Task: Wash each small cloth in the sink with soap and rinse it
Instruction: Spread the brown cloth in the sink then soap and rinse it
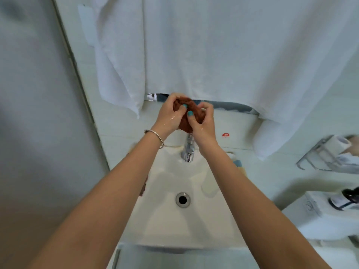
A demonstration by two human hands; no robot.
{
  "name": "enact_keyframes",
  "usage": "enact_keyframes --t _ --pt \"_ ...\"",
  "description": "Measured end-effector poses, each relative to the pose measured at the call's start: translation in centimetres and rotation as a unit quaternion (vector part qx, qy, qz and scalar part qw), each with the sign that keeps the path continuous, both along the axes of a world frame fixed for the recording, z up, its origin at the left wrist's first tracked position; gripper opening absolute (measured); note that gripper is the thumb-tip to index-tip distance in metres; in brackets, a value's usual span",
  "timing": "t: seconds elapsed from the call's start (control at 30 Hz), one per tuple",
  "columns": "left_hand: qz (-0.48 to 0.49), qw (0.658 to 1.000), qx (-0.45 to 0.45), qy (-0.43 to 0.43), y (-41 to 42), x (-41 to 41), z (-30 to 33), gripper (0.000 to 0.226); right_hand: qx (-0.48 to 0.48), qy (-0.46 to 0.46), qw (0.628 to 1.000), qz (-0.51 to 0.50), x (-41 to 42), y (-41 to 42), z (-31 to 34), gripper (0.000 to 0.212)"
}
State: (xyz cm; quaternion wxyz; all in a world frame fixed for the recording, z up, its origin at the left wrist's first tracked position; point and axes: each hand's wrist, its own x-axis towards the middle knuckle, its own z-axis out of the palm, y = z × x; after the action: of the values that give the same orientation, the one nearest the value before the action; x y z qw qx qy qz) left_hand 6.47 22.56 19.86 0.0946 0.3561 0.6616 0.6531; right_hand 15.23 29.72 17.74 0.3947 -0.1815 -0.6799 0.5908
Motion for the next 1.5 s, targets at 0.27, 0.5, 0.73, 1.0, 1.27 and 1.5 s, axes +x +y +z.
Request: enact_keyframes --t 0.27,0.5,0.73,1.0,1.27,1.5 --pt "-0.123 0.983 -0.047 0.129 -0.3 -0.4 6.0 0.029 -0.002 -0.046 0.999 -0.004 3.0 1.8 6.6 0.027" --pt "-0.08 0.985 -0.09 0.128 -0.6 -0.8 11.3 0.028 0.049 -0.032 0.996 -0.065 4.6 2.6 12.1 0.025" --pt "-0.103 0.982 -0.052 0.147 -0.7 0.4 15.7 0.024 0.066 -0.037 0.997 0.016 6.3 2.8 16.8 0.028" --pt "-0.152 0.969 -0.055 0.185 -1.4 1.1 17.8 0.006 0.095 -0.027 0.995 -0.003 9.5 4.7 19.3 0.013" --pt "-0.083 0.951 -0.15 0.259 -3.5 0.6 19.0 0.036 0.135 -0.059 0.987 0.066 11.1 6.3 20.9 0.013" --pt "-0.107 0.97 -0.094 0.197 -6.0 -1.2 18.7 0.019 0.119 0.008 0.993 -0.018 10.5 6.0 21.4 0.012"
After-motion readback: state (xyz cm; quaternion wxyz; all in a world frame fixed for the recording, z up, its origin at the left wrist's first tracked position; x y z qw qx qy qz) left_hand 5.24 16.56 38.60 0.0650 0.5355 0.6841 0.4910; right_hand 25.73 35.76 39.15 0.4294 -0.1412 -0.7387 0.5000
